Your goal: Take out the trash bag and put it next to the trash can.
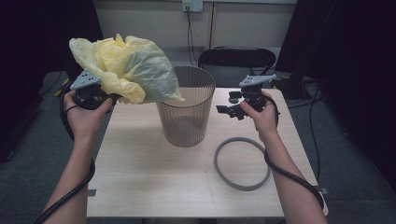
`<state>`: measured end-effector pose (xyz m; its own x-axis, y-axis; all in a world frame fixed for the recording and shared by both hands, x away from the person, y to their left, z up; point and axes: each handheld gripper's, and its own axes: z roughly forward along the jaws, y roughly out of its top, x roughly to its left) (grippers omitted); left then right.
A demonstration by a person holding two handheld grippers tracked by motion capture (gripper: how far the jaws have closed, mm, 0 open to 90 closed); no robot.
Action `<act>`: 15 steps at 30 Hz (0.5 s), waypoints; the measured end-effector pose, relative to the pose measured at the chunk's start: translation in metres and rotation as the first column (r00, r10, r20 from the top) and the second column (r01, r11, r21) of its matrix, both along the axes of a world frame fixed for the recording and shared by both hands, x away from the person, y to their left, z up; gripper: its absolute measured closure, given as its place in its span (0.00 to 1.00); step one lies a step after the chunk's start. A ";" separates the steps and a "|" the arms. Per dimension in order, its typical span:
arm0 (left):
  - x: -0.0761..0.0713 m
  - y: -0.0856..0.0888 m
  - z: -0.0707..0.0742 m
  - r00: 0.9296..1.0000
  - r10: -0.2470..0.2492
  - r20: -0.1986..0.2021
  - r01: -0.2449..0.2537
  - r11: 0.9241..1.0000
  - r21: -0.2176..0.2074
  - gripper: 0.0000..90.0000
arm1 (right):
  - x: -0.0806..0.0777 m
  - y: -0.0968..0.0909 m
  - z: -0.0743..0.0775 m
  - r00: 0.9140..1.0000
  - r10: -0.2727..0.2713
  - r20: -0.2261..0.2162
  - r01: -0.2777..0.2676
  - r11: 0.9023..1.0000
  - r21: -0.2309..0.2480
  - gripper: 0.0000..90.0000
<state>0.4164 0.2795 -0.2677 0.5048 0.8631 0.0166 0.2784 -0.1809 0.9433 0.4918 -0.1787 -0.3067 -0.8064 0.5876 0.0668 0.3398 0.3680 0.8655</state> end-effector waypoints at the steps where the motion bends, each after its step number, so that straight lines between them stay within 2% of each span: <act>1: -0.001 0.002 -0.002 1.000 0.002 -0.001 -0.002 1.000 -0.004 0.96 | -0.001 -0.001 -0.001 1.000 -0.001 -0.001 0.001 1.000 -0.001 0.15; 7: -0.010 0.008 -0.018 0.999 0.032 0.007 -0.032 0.999 0.020 0.96 | -0.003 -0.009 -0.007 1.000 -0.009 -0.001 0.009 1.000 0.000 0.15; 15: -0.019 0.019 -0.045 0.998 0.055 0.017 -0.054 0.998 -0.020 0.97 | -0.008 -0.024 -0.020 1.000 -0.026 -0.008 0.026 1.000 -0.005 0.15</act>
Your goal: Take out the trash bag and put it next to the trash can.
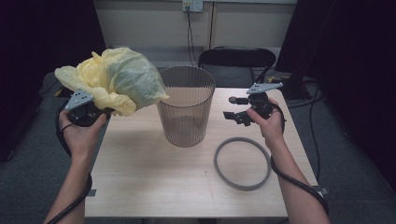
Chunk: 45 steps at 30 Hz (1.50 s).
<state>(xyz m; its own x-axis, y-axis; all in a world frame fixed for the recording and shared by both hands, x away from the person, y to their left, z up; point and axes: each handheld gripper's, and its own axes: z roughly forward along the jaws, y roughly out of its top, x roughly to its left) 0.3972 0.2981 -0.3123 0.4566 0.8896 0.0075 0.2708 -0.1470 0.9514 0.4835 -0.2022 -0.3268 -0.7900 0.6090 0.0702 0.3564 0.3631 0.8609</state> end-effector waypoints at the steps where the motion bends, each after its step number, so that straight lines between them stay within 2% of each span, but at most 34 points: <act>1: -0.001 0.001 -0.003 1.000 0.001 0.002 -0.001 1.000 -0.014 0.97 | -0.001 -0.002 -0.002 1.000 -0.002 0.000 0.002 1.000 -0.001 0.16; 7: -0.010 0.008 -0.021 1.000 0.021 0.009 -0.020 0.999 -0.045 0.97 | -0.004 -0.012 -0.015 1.000 -0.010 -0.014 0.009 1.000 -0.019 0.15; 9: -0.014 0.009 -0.027 0.999 0.031 0.009 -0.031 0.999 -0.039 0.97 | -0.006 -0.015 -0.019 1.000 -0.011 -0.021 0.011 1.000 -0.026 0.16; 11: -0.018 0.011 -0.034 0.999 0.031 0.011 -0.030 0.998 -0.063 0.97 | -0.008 -0.018 -0.022 1.000 -0.008 -0.025 0.007 0.999 -0.031 0.16; 13: -0.022 0.012 -0.042 0.999 0.039 0.004 -0.038 0.998 -0.054 0.97 | -0.010 -0.020 -0.025 1.000 -0.003 -0.030 0.002 0.999 -0.033 0.16; 20: -0.028 0.009 -0.083 0.996 0.042 -0.077 -0.045 0.999 -0.030 0.97 | -0.014 -0.026 -0.040 0.999 -0.006 -0.048 0.005 0.999 -0.040 0.15; 21: -0.027 0.008 -0.089 0.995 0.038 -0.090 -0.041 0.998 -0.039 0.97 | -0.015 -0.027 -0.042 0.999 -0.008 -0.050 0.005 0.999 -0.044 0.15; 24: -0.024 0.006 -0.111 0.990 0.033 -0.139 -0.039 0.998 -0.042 0.97 | -0.018 -0.028 -0.052 0.998 -0.005 -0.060 0.002 0.998 -0.063 0.15; 28: -0.024 0.003 -0.132 0.985 0.039 -0.169 -0.048 0.998 -0.048 0.97 | -0.021 -0.033 -0.066 0.997 -0.012 -0.076 0.006 0.997 -0.079 0.16; 33: -0.029 -0.002 -0.144 0.978 0.044 -0.202 -0.049 0.999 -0.022 0.97 | -0.024 -0.043 -0.083 0.994 -0.037 -0.099 0.031 0.998 -0.059 0.15; 37: -0.035 -0.005 -0.150 0.975 0.042 -0.220 -0.038 0.999 0.023 0.97 | -0.026 -0.048 -0.095 0.993 -0.057 -0.107 0.049 0.996 -0.076 0.16; 41: -0.041 -0.009 -0.157 0.972 0.035 -0.233 -0.027 0.999 0.035 0.96 | -0.028 -0.053 -0.105 0.991 -0.072 -0.115 0.063 0.994 -0.085 0.15; 45: -0.048 -0.012 -0.164 0.970 0.028 -0.240 -0.017 0.999 0.049 0.96 | -0.032 -0.058 -0.113 0.991 -0.086 -0.105 0.076 0.992 -0.099 0.15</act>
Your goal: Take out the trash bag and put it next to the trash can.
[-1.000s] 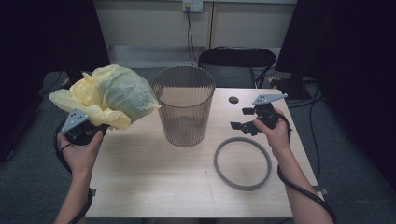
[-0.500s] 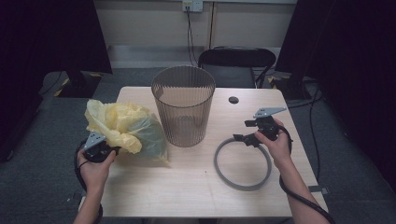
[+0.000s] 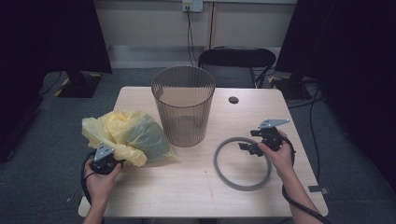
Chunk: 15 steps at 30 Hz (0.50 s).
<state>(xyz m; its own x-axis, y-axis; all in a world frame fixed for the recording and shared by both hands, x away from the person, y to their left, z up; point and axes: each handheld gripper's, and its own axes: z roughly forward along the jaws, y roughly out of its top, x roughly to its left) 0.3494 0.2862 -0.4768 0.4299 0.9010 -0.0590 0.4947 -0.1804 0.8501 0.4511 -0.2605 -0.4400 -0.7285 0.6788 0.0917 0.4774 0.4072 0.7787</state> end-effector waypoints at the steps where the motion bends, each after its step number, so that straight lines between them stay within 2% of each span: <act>1: -0.001 -0.001 -0.002 1.000 -0.004 -0.006 0.004 1.000 0.000 0.96 | -0.001 -0.001 -0.002 1.000 -0.002 0.000 0.002 1.000 -0.012 0.15; 8: -0.008 -0.003 -0.007 1.000 -0.002 -0.027 0.002 1.000 0.016 0.96 | -0.007 -0.012 -0.016 0.999 -0.038 -0.003 0.037 0.999 -0.037 0.15; 12: -0.004 -0.002 -0.008 0.999 0.021 -0.037 -0.020 1.000 0.024 0.96 | -0.009 -0.019 -0.023 0.998 -0.065 -0.002 0.064 0.997 -0.053 0.15; 15: 0.001 -0.001 -0.008 0.998 0.050 -0.040 -0.048 0.998 0.045 0.96 | -0.011 -0.024 -0.027 0.997 -0.075 0.001 0.075 0.995 -0.072 0.15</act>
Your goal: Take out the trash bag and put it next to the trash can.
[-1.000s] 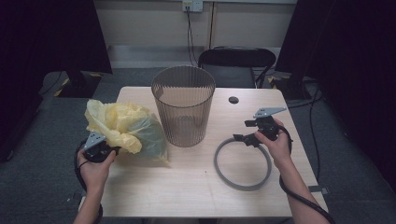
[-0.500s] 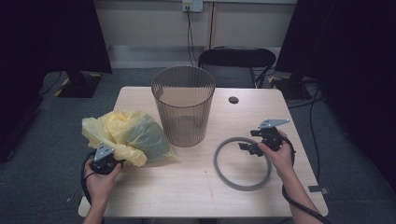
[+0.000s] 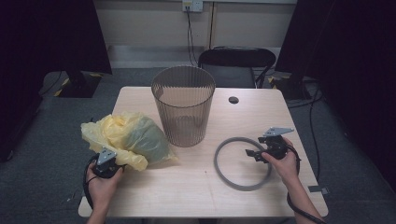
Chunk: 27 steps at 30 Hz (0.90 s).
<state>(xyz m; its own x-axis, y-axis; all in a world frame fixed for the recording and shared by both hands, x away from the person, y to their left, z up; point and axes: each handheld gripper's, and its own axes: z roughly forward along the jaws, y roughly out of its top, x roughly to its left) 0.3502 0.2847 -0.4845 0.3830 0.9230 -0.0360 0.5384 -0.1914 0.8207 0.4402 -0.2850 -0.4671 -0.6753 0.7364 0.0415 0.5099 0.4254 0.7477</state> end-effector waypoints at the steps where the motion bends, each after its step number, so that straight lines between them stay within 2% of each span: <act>1: 0.001 0.000 0.000 1.000 0.009 -0.002 -0.009 1.000 0.003 0.96 | -0.001 -0.002 -0.001 1.000 -0.006 0.003 0.006 1.000 -0.007 0.16; 6: 0.014 0.003 0.001 0.996 0.086 -0.006 -0.086 0.996 0.015 0.96 | -0.002 -0.011 -0.005 1.000 -0.025 -0.004 0.025 1.000 -0.007 0.15; 11: 0.029 0.000 0.003 0.993 0.121 -0.015 -0.121 0.992 0.028 0.96 | -0.003 -0.016 -0.010 0.999 -0.031 -0.009 0.030 0.999 -0.024 0.15; 14: 0.036 -0.003 0.004 0.992 0.123 -0.017 -0.123 0.992 0.022 0.96 | -0.002 -0.018 -0.014 0.999 -0.041 -0.010 0.040 0.999 -0.033 0.15; 15: 0.043 -0.007 0.004 0.992 0.125 -0.019 -0.125 0.992 0.024 0.96 | -0.002 -0.019 -0.016 0.999 -0.042 -0.012 0.041 0.999 -0.034 0.15; 18: 0.052 -0.011 0.002 0.992 0.122 -0.017 -0.122 0.993 -0.002 0.96 | -0.003 -0.022 -0.018 0.999 -0.053 -0.004 0.053 0.997 -0.060 0.16; 20: 0.056 -0.013 0.002 0.993 0.119 -0.019 -0.119 0.993 -0.002 0.96 | -0.003 -0.024 -0.019 0.998 -0.064 0.000 0.064 0.995 -0.072 0.16; 27: 0.071 -0.012 0.004 0.991 0.127 -0.041 -0.128 0.991 -0.033 0.95 | -0.004 -0.025 -0.024 0.998 -0.070 0.000 0.070 0.993 -0.094 0.16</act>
<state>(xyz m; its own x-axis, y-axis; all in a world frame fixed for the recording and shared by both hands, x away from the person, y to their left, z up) 0.4214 0.2725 -0.4810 0.2601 0.9621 -0.0822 0.5878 -0.0902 0.8039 0.4363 -0.3100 -0.4909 -0.6217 0.7827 -0.0277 0.5433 0.4564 0.7046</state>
